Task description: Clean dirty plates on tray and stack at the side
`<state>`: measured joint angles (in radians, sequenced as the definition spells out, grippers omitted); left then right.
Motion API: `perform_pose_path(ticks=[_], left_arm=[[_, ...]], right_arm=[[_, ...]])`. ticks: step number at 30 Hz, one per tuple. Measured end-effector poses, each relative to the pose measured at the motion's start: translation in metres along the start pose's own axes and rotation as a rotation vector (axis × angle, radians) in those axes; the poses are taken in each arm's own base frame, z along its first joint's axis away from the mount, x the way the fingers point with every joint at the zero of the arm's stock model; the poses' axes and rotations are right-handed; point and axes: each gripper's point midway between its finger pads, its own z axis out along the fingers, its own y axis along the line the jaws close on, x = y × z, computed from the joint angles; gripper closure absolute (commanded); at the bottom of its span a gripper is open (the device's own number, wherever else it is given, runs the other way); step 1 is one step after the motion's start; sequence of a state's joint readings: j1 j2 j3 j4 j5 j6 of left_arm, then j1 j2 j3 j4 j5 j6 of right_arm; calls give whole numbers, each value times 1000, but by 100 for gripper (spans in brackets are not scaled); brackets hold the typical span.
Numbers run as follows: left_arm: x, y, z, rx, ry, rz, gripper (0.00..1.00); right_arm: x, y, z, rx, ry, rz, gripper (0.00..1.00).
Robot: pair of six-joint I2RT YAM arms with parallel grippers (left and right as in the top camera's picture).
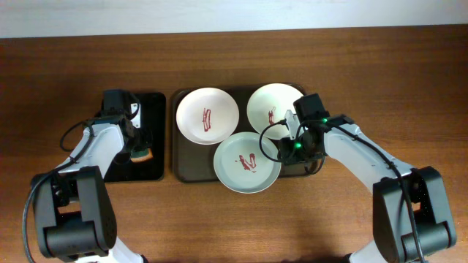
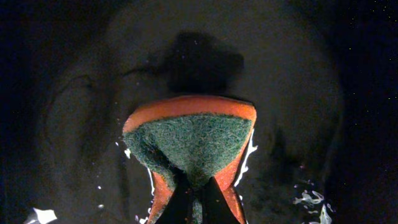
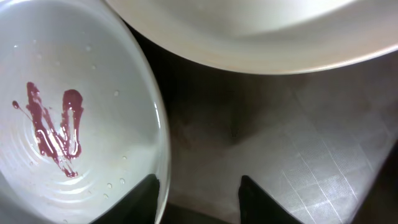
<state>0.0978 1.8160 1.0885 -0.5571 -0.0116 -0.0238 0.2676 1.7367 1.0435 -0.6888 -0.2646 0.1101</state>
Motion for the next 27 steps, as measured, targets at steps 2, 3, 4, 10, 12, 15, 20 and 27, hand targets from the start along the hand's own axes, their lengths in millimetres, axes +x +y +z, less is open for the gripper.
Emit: perform_pose_path(ticks=[2,3,4,10,12,15,20,27], left_arm=[[2,0,-1,0,9,0,100],[4,0,-3,-2,29,0,100],[4,0,-6,-2,38,0,100],[-18,1,-24,-4,-16,0,100],[-18,1,-27,-3,-20,0,100],[-13,1,-25,-4,-7,0,100],[10,1,-7,-4,26,0,100],[17,1,-5,-5,29,1,100]], right_arm=[[-1,2,1,-4,-3,-5,68],[0,5,2,-6,-1,-14,70],[0,6,2,-7,0,-18,71],[3,15,4,-11,9,-25,80],[3,15,4,-10,9,-14,81],[2,15,4,-7,6,13,84],[3,15,5,-7,8,29,85],[4,17,7,-9,10,25,94]])
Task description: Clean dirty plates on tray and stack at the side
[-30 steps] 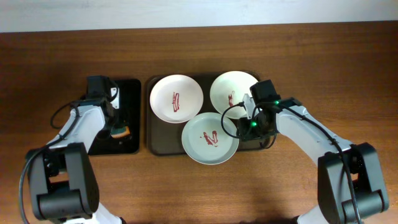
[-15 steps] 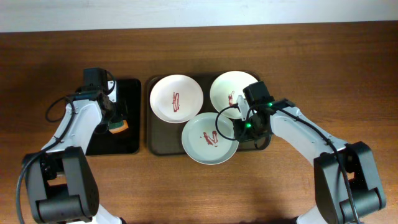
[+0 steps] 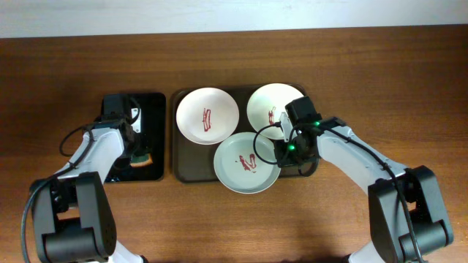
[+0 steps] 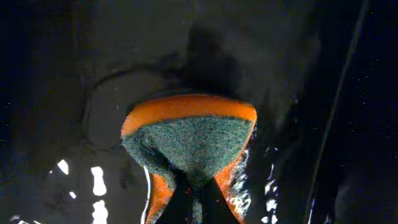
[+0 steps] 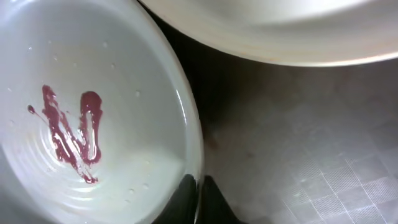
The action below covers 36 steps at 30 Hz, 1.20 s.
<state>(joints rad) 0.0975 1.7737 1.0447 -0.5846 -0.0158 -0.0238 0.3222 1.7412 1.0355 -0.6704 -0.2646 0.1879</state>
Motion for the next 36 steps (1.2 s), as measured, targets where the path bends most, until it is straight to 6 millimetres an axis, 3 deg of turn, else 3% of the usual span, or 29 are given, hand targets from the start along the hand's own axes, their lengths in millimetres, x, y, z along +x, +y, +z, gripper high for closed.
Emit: perform_pose_path(ticks=[3,9,11,15,20,30,36], left_arm=[[3,0,-12,0,14,0,100],[-25,0,-60,2,-109,-2,100],[-29,0,-67,3,-129,-2,100],[-24,1,-66,2,-109,-2,100],[-26,1,-64,3,-120,-2,100],[-5,0,-10,0,-9,-1,100],[-1,0,-11,-1,26,0,100]], right_arm=[[2,7,3,-5,5,-22,94],[3,10,5,-8,11,-12,87],[5,8,9,-5,24,-4,88],[8,8,17,-12,47,7,96],[4,12,16,-37,35,2,96],[-7,16,12,-40,8,-5,96],[-13,16,10,-36,-6,-10,96]])
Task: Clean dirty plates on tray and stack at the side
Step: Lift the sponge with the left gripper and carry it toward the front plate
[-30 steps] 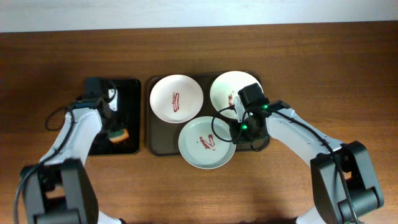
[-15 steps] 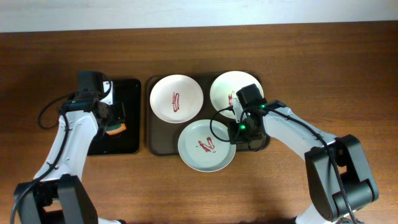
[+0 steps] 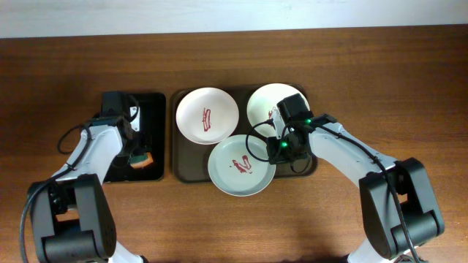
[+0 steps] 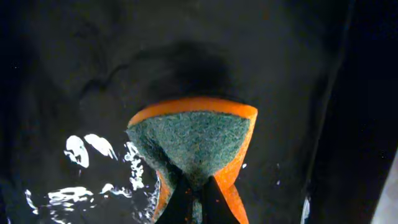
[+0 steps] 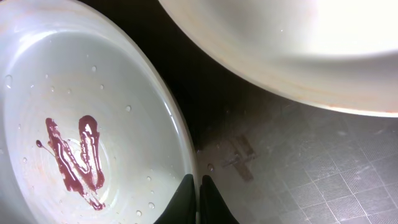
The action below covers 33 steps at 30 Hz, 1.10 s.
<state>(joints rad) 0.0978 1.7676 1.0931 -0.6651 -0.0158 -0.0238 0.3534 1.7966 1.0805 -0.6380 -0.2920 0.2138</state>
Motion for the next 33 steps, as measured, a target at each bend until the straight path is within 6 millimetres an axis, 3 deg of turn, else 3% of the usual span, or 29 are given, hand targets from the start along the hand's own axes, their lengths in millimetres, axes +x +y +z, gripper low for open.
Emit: perform_pose_path(ticks=[4,7,9,12,18,33], left_arm=[[-18,0,-18,1,-30,0,100],[-67,0,-76,6,-234,-4,100],[-85,0,-105,8,-340,-5,100],[-99,0,-133,11,-443,-7,100],[-115,-1,-145,14,-526,-8,100],[-119,-1,-148,18,-546,-7,100]], right_arm=[[-2,0,0,1,-7,-2,96],[-3,0,0,0,-12,-4,96],[-3,0,0,0,-12,-4,96],[-3,0,0,0,-12,-4,96],[-3,0,0,0,-13,-4,96],[-3,0,0,0,-13,-4,96]])
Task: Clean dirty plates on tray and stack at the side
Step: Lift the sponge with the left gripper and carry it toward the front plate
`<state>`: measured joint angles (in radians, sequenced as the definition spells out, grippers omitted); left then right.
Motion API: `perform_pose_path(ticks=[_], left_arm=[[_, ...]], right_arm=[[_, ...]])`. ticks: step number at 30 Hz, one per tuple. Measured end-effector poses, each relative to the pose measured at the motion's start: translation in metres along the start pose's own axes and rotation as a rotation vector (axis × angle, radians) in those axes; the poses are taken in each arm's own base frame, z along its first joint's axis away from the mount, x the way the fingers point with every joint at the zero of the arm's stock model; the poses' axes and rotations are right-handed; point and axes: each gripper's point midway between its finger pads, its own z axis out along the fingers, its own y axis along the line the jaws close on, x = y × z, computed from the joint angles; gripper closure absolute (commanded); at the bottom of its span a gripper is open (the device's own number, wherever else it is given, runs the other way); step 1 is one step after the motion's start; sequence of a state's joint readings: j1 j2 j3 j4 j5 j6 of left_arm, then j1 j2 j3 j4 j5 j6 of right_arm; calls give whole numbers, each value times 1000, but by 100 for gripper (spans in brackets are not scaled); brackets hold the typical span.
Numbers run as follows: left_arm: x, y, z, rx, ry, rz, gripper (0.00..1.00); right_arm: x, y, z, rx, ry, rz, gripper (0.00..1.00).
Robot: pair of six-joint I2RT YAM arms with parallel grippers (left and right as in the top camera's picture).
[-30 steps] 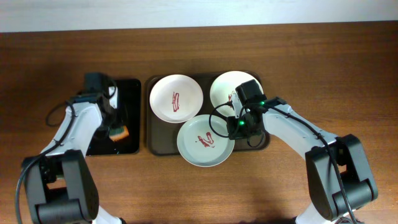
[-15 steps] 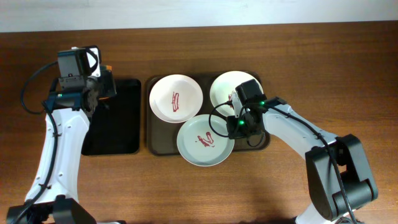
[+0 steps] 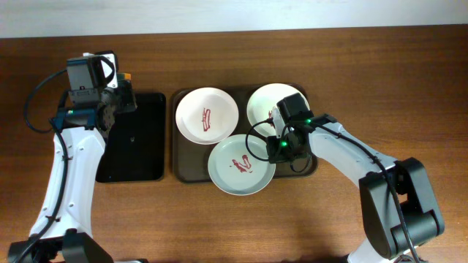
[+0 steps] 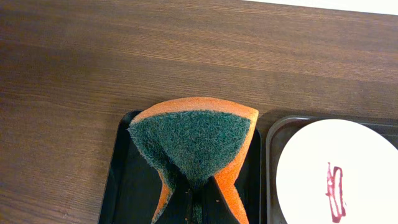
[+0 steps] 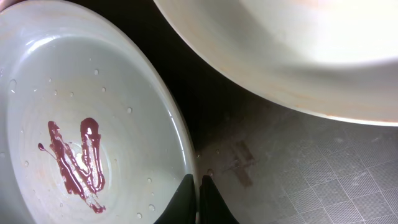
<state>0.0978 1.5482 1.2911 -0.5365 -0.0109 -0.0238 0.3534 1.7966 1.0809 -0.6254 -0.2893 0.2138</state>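
Note:
Three white plates with red smears sit on the dark tray [image 3: 184,172]: one at the back left [image 3: 208,115], one at the back right [image 3: 267,104], one at the front [image 3: 241,167]. My right gripper [image 5: 198,194] is shut on the front plate's [image 5: 81,124] right rim. High over the black basin [image 3: 135,139], my left gripper [image 4: 196,198] is shut on an orange sponge with a green scouring face [image 4: 196,140]. The back left plate [image 4: 333,174] shows at the right in the left wrist view.
The black basin [image 4: 124,186] lies left of the tray on the brown wooden table [image 3: 234,226]. A pale strip runs along the table's far edge. The back right plate [image 5: 292,50] hangs over the tray's patterned floor [image 5: 323,174] close to my right fingers.
My left gripper has risen out of the black basin with the sponge and now hangs high near the basin's far end. The right gripper and its plate have not moved.
At first my left gripper held the sponge down in the wet basin and my right gripper stood open beside the front plate's rim. Then the right one was shut on that rim and the plate lay further left. Now the sponge hangs above the basin.

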Motion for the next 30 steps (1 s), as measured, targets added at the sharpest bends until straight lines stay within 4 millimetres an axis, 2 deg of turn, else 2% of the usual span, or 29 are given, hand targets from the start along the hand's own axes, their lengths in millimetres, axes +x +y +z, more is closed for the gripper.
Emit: perform_pose_path(ticks=[4,9,12,16,22,24,30], left_arm=[[3,0,0,0,12,0,100],[25,-1,6,2,89,3,100],[52,-6,25,9,174,14,100],[108,-28,61,36,343,62,100],[155,-54,91,61,483,129,100],[162,-59,96,64,502,145,100],[164,-71,94,76,503,176,100]], right_arm=[[0,0,0,0,0,0,96],[0,0,0,0,0,0,96],[0,0,0,0,0,0,96],[0,0,0,0,0,0,96],[0,0,0,0,1,0,96],[1,0,0,1,3,1,96],[1,0,0,1,5,1,96]])
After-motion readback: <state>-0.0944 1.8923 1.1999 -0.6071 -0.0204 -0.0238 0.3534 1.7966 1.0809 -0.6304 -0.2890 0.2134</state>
